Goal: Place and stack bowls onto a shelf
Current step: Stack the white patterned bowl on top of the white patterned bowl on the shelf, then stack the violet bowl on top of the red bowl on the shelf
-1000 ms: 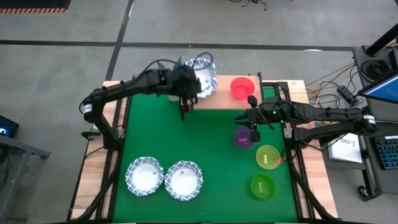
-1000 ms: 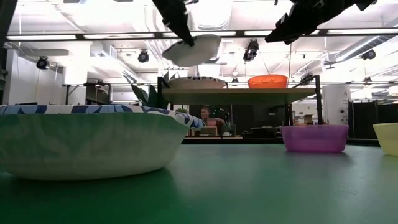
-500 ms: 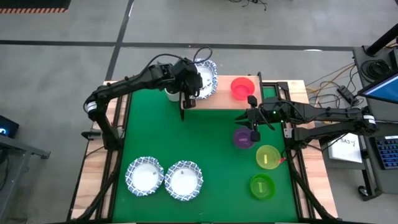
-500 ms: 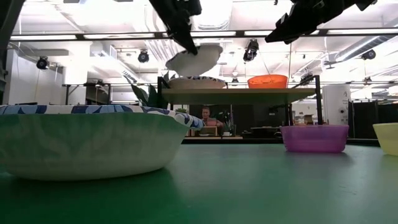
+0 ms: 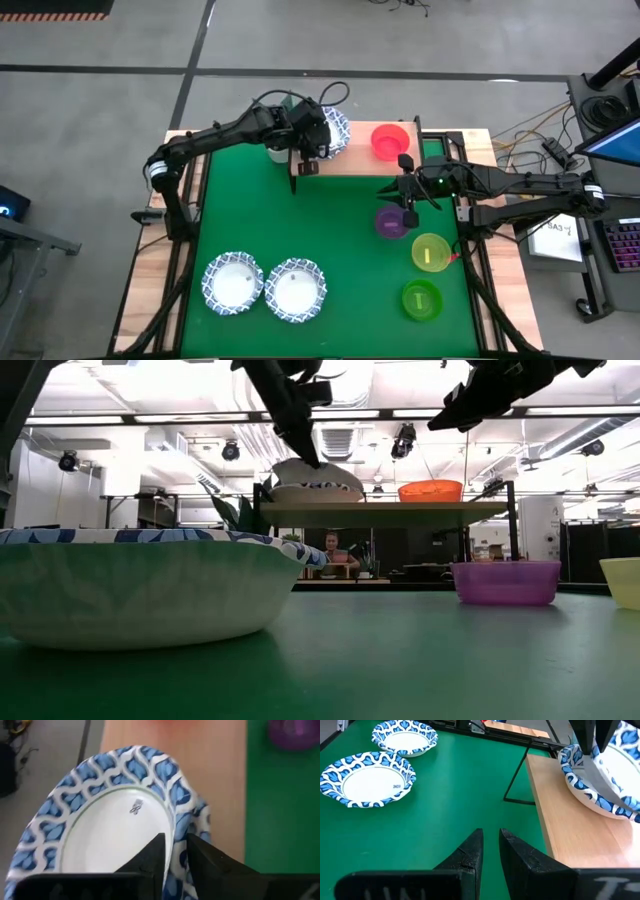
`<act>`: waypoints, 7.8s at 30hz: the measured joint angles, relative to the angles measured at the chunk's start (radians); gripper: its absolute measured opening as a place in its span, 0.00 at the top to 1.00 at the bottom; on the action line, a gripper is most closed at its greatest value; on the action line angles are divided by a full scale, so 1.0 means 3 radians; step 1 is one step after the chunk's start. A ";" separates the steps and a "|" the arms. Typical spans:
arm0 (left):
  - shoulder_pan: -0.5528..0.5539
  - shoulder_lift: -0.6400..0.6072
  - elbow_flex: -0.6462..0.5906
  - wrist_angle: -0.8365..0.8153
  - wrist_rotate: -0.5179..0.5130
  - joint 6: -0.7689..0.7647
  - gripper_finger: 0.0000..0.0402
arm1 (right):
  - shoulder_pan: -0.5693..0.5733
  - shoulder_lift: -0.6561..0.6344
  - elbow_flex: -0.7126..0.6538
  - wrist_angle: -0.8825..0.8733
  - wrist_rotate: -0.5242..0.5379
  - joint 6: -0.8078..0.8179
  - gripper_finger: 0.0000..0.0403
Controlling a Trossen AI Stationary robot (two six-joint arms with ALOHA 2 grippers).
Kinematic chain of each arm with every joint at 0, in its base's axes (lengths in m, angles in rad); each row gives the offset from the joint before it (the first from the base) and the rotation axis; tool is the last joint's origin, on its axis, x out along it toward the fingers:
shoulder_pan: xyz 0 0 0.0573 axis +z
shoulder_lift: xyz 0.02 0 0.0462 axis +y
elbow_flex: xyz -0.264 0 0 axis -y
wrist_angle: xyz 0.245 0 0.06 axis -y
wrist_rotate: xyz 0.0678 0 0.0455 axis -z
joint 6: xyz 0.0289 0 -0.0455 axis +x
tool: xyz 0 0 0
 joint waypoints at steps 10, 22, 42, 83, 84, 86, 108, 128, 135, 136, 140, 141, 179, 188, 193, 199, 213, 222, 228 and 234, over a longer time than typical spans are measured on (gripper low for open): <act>-0.0035 -0.0051 0.0003 -0.0178 -0.0270 -0.0157 0.70 | 0.0000 0.0000 0.0000 -0.0001 0.0000 0.0005 0.87; -0.0087 -0.0061 0.0454 -0.0529 -0.0063 -0.0320 0.68 | 0.0000 0.0000 0.0000 0.0002 0.0000 0.0008 0.87; 0.0109 0.0123 0.0072 -0.0370 0.0167 -0.0605 0.75 | 0.0000 0.0020 0.0000 0.0003 0.0000 0.0000 0.87; 0.0254 0.0004 0.0181 -0.1052 -0.0395 -0.0775 0.79 | 0.0000 0.0029 -0.0010 0.0027 0.0000 0.0033 0.87; 0.0254 0.0002 0.0182 -0.1024 -0.0393 -0.0784 0.79 | 0.0000 0.0029 -0.0011 0.0027 0.0000 0.0032 0.87; 0.0255 0.0001 0.0181 -0.0964 -0.0391 -0.0807 0.79 | 0.0000 0.0029 -0.0013 0.0027 0.0000 0.0033 0.87; 0.0169 -0.0007 0.0543 -0.0778 -0.0013 -0.0512 0.79 | 0.0000 0.0029 -0.0019 0.0028 0.0000 0.0030 0.87; -0.1073 -0.1626 -0.1690 0.1068 0.0094 -0.1145 0.79 | 0.0146 0.0079 -0.0188 0.0171 0.0006 0.1037 0.87; -0.1443 -0.2200 -0.2763 0.2156 0.0091 -0.0886 0.79 | 0.0362 0.0343 -0.0034 0.0211 0.0034 0.1496 0.87; -0.1450 -0.2263 -0.2866 0.2249 0.0086 -0.0844 0.79 | 0.0375 0.0394 0.0002 0.0172 0.0035 0.1575 0.87; -0.1436 -0.2481 -0.3152 0.2460 0.0016 -0.0744 0.79 | 0.0414 0.0617 0.0193 -0.0168 0.0032 0.1874 0.87; -0.1430 -0.2523 -0.3202 0.2481 -0.0041 -0.0735 0.79 | 0.0415 0.0678 0.0255 -0.0270 0.0029 0.1944 0.87; -0.1427 -0.2837 -0.3494 0.2384 -0.0253 -0.0692 0.79 | 0.0455 0.2704 0.1316 -0.2110 0.0257 0.3407 0.68; -0.1427 -0.2837 -0.3494 0.2371 -0.0253 -0.0693 0.79 | 0.0472 0.2795 0.1344 -0.2082 0.0289 0.3375 0.91; -0.1427 -0.2837 -0.3494 0.2371 -0.0253 -0.0695 0.79 | 0.0520 0.2676 0.1477 -0.2087 0.0098 0.3351 0.97; -0.1427 -0.2837 -0.3494 0.2373 -0.0253 -0.0695 0.79 | 0.0640 0.2532 0.1842 -0.2082 -0.0218 0.3058 0.98; -0.1427 -0.2837 -0.3494 0.2382 -0.0253 -0.0695 0.79 | 0.0955 0.2388 0.3018 -0.1612 0.0542 0.1203 0.98; -0.1428 -0.2837 -0.3494 0.2381 -0.0253 -0.0695 0.79 | 0.0567 0.2389 0.3674 -0.2966 0.1964 0.0962 0.98; -0.1427 -0.2837 -0.3494 0.2381 -0.0252 -0.0695 0.79 | -0.0074 0.2389 0.3812 -0.3928 0.1867 0.1163 0.98; -0.1428 -0.2837 -0.3494 0.2379 -0.0252 -0.0695 0.79 | -0.0598 0.2403 0.3577 -0.3856 0.1400 0.0721 0.98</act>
